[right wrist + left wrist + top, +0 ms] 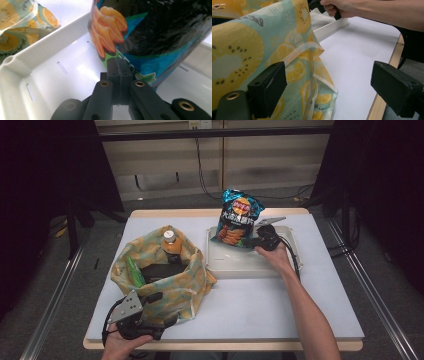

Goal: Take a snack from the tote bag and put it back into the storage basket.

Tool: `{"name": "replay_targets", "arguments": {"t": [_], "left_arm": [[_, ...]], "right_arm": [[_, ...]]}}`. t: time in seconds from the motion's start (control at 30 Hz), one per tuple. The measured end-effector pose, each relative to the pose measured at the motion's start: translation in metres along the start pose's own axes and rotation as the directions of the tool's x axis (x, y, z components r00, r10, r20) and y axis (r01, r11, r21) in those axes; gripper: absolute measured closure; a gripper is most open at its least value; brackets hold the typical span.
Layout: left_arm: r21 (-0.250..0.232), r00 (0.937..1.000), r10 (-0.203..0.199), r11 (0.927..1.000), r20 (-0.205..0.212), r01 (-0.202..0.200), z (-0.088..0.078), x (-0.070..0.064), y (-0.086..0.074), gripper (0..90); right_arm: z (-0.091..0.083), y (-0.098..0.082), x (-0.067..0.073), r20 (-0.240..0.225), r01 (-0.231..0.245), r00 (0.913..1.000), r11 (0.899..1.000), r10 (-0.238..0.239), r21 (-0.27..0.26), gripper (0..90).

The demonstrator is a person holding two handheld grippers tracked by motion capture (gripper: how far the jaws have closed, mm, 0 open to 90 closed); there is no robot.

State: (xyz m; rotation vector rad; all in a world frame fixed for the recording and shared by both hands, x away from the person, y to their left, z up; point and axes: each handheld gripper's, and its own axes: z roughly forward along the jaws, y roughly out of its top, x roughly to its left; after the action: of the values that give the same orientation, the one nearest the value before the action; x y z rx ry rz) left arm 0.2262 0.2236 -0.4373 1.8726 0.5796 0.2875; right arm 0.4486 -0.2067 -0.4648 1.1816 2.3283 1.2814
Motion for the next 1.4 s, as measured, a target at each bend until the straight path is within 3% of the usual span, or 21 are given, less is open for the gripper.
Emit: {"name": "replay_targets", "arguments": {"t": [0.07, 0.17, 0.5, 0.57, 0.77, 0.93, 1.0, 1.2, 1.27, 1.4], "left_arm": [[0.013, 0.9999, 0.003, 0.9999, -0.012, -0.003, 0.000, -0.001, 0.001, 12.9], [0.004, 1.0000, -0.002, 1.0000, 0.005, 0.002, 0.002, -0.001, 0.000, 12.9], [0.006, 0.9999, 0.002, 1.0000, -0.012, -0.002, -0.001, -0.001, 0.000, 14.1], [-0.005, 1.0000, -0.005, 1.0000, 0.000, 0.005, -0.001, 0.000, 0.000, 14.2], [0.009, 1.0000, 0.002, 1.0000, -0.010, -0.002, -0.002, -0.001, 0.001, 15.0], [-0.010, 1.0000, 0.002, 1.0000, -0.005, -0.002, -0.003, 0.000, 0.001, 15.4], [-0.012, 0.9999, -0.010, 0.9999, -0.006, 0.010, -0.003, -0.001, 0.001, 15.4], [0.001, 0.9995, 0.006, 1.0000, -0.031, -0.006, -0.006, -0.001, 0.002, 17.4], [-0.005, 1.0000, 0.002, 1.0000, -0.002, -0.002, -0.007, -0.001, 0.002, 21.2], [0.018, 1.0000, 0.001, 0.9998, -0.003, -0.001, -0.011, 0.000, 0.002, 32.9]], "right_arm": [[0.000, 0.000, -0.002, 0.011, 0.005, 0.9999, 1.000, -0.005, -0.005, 90.0], [0.001, 0.001, -0.005, 0.034, 0.014, 0.9993, 1.000, -0.014, 0.006, 90.0], [0.004, 0.002, -0.008, 0.075, -0.007, 0.9971, 1.000, 0.007, 0.003, 90.0], [0.004, 0.001, -0.009, 0.083, -0.009, 0.9965, 1.000, 0.009, 0.003, 90.0], [0.004, 0.001, -0.007, 0.075, -0.010, 0.9971, 1.000, 0.009, 0.010, 89.6], [0.001, 0.003, -0.003, 0.052, -0.005, 0.9986, 1.000, 0.005, -0.007, 86.1], [-0.004, 0.005, -0.001, 0.041, -0.006, 0.9991, 1.000, 0.007, -0.029, 82.9], [-0.019, 0.010, 0.017, 0.021, 0.008, 0.9998, 0.995, -0.006, -0.098, 71.8], [-0.024, 0.013, 0.026, 0.015, 0.018, 0.9998, 0.993, -0.016, -0.115, 68.6], [-0.032, 0.016, 0.045, -0.027, 0.022, 0.9993, 0.987, -0.027, -0.161, 65.7]]}}
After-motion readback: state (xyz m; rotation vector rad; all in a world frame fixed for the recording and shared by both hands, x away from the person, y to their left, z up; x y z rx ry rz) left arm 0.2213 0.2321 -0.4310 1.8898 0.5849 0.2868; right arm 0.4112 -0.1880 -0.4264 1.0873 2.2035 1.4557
